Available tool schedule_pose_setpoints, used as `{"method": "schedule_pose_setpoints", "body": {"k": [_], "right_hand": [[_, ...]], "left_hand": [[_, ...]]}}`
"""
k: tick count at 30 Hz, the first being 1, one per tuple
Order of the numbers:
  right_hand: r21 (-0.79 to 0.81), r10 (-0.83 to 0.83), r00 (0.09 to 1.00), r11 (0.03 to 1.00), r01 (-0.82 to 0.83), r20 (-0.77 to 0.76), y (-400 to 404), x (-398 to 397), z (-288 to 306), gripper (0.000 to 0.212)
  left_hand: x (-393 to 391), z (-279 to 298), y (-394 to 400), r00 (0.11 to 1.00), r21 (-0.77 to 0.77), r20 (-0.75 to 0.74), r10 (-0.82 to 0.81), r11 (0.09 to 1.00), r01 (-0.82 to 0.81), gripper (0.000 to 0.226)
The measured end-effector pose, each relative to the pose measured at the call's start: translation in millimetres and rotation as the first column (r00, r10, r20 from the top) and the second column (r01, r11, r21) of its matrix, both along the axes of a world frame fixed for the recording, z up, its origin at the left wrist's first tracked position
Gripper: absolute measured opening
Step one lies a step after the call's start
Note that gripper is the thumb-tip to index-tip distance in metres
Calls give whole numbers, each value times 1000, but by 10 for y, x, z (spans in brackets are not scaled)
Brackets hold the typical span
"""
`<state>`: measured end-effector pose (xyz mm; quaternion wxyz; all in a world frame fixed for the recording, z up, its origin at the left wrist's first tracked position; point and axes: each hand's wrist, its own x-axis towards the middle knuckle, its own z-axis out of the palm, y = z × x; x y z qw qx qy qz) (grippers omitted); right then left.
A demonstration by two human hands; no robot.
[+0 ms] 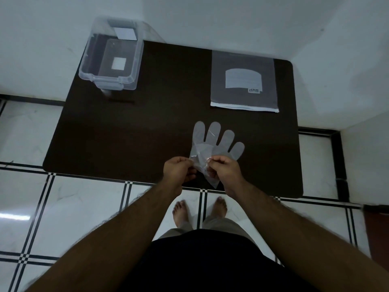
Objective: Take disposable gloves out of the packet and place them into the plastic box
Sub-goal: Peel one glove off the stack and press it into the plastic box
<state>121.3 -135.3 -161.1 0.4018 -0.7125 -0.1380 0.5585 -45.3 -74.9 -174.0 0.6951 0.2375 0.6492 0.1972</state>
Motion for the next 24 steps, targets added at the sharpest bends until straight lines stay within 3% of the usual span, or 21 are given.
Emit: {"method": "schedule_pose_setpoints", "body": {"k": [6, 7, 9, 10, 12, 14, 16, 18, 24], "right_hand": [[-44, -72, 997, 996, 71, -10, 15, 9, -79, 13], [-52, -70, 998, 996, 70, -4, 12, 13, -98, 13], [-49, -28, 999, 998, 29, 34, -1, 14, -139, 14], [-45, 13, 998, 999, -10, 67, -13, 15, -166, 14], [-37, 101, 986, 995, -97, 132, -30, 15, -180, 13], [-24, 141, 976, 990, -139, 165, -40, 19, -185, 10], [-24, 140, 976, 990, -138, 169, -40, 19, -174, 9], [-27, 140, 974, 990, -137, 180, -36, 23, -159, 9], [-14, 162, 968, 987, -162, 194, -36, 50, -189, 12]], "left_hand": [[-72, 26, 3, 992, 1, -125, -3, 1000, 3, 6], [-93, 46, -5, 984, 27, -172, -36, 999, 41, 7], [-140, 59, -31, 912, 176, -361, -195, 946, 272, 20], [-162, 65, -50, 837, 271, -474, -274, 859, 435, 31], [-199, 82, -56, 642, 409, -681, -353, 544, 733, 51], [-211, 101, -8, 356, 331, -856, -375, 133, 934, 58], [-221, 107, 52, 127, 188, -918, -376, -132, 973, 52], [-239, 118, 99, 57, 155, -911, -408, -211, 965, 49], [-278, 270, 177, 0, 100, -882, -470, -188, 977, 36]]}}
